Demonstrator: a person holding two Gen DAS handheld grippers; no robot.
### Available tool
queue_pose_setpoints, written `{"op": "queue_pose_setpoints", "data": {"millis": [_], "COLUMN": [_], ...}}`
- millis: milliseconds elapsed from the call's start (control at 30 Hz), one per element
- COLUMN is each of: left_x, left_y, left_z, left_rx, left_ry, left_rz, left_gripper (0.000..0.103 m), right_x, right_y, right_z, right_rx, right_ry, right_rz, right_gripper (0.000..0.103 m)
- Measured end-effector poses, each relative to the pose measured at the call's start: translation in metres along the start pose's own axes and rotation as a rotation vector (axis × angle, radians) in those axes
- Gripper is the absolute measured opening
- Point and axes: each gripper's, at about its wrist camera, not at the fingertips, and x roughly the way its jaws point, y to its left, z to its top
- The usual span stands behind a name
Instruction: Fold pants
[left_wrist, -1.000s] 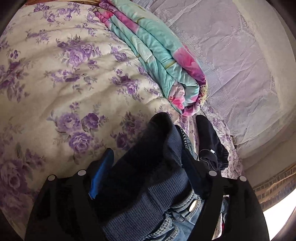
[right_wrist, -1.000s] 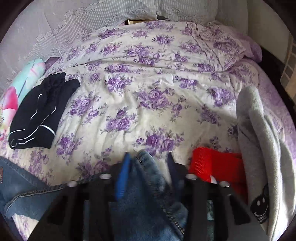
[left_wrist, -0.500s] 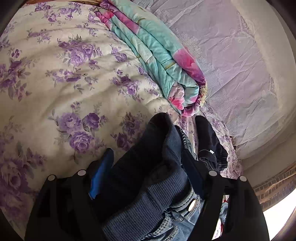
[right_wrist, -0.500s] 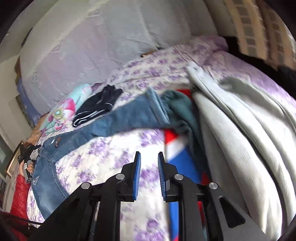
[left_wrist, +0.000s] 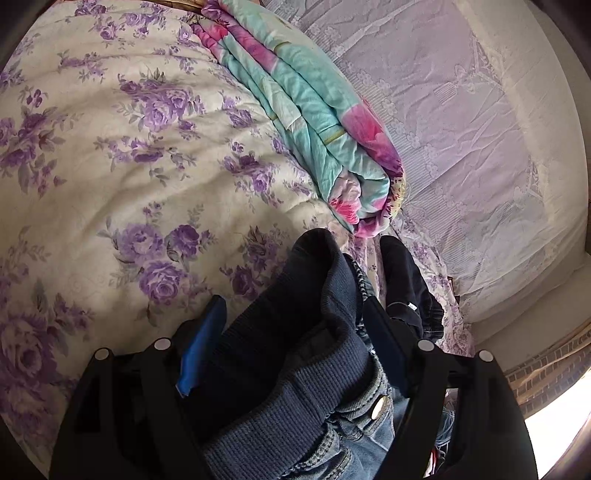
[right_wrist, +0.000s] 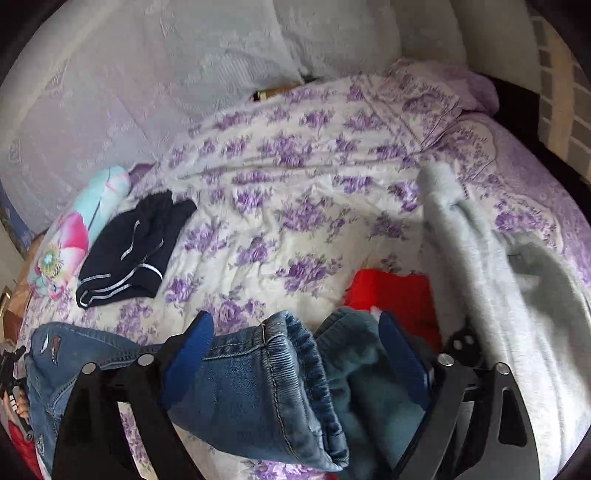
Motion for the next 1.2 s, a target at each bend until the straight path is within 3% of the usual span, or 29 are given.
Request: {"op": "queue_pose_setpoints", "data": {"millis": [33, 67, 133, 200, 300, 367, 400, 433, 567, 700, 733, 800, 1000, 1033, 1100, 1133, 1200], "left_x": [0.000, 0.000, 0.000, 0.000, 0.001, 0.001, 0.001, 0.002, 0.002, 0.002, 0.002, 0.003, 0.004, 0.005, 0.006, 0.005, 0.004], "left_y": [0.000, 0.000, 0.000, -0.001, -0.002, -0.002, -0.003, -0.003, -0.003, -0.003, -0.002, -0.002, -0.004, -0.005, -0.005, -0.004, -0.001], "left_z": [0.000, 0.000, 0.000, 0.000, 0.000, 0.000, 0.000, 0.000, 0.000, 0.001, 0.001, 0.001, 0.001, 0.002, 0.006, 0.008, 0.015], "left_rx": [0.000, 0.001, 0.001, 0.002, 0.002, 0.004, 0.005, 0.006, 0.005, 0.003, 0.003, 0.004, 0.013, 0.012, -0.014, -0.037, -0.086], "left_ry": [0.000, 0.001, 0.002, 0.004, 0.008, 0.011, 0.012, 0.012, 0.012, 0.010, 0.009, 0.010, 0.023, 0.031, 0.047, 0.056, 0.085], "left_rz": [0.000, -0.001, 0.001, 0.005, 0.011, 0.016, 0.018, 0.020, 0.018, 0.009, 0.008, 0.009, 0.015, 0.021, 0.029, 0.024, -0.001], "left_gripper": [0.074, 0.074, 0.074, 0.074, 0.074, 0.074, 0.074, 0.074, 0.074, 0.074, 0.074, 0.074, 0.079, 0.080, 0.080, 0.080, 0.081], "right_x": [-0.005, -0.020, -0.065, -0.107, -0.143, -0.151, -0.157, -0.164, -0.173, -0.129, -0.113, -0.086, -0.058, -0.056, -0.063, -0.072, -0.089], "right_y": [0.003, 0.009, 0.028, 0.040, 0.042, 0.035, 0.025, 0.012, -0.037, -0.046, -0.044, -0.041, -0.028, -0.024, -0.015, -0.010, -0.007], "right_z": [-0.008, -0.018, -0.048, -0.087, -0.159, -0.202, -0.216, -0.222, -0.212, -0.183, -0.177, -0.171, -0.143, -0.137, -0.123, -0.112, -0.089], "right_rx": [0.002, -0.009, -0.098, -0.167, -0.233, -0.253, -0.203, -0.119, 0.271, 0.449, 0.470, 0.513, 0.442, 0.393, 0.265, 0.191, 0.082], "right_ry": [-0.006, -0.049, -0.157, -0.193, -0.098, -0.018, 0.000, 0.003, -0.059, -0.018, 0.015, 0.083, 0.093, 0.084, 0.017, -0.044, -0.168], "right_rz": [0.033, 0.031, 0.047, 0.075, 0.103, 0.016, -0.015, 0.009, 0.202, 0.328, 0.342, 0.285, 0.228, 0.189, 0.090, 0.038, -0.056], "right_gripper": [0.017, 0.010, 0.010, 0.010, 0.011, 0.016, 0.030, 0.042, 0.046, 0.049, 0.054, 0.057, 0.057, 0.041, 0.018, 0.012, 0.012]}}
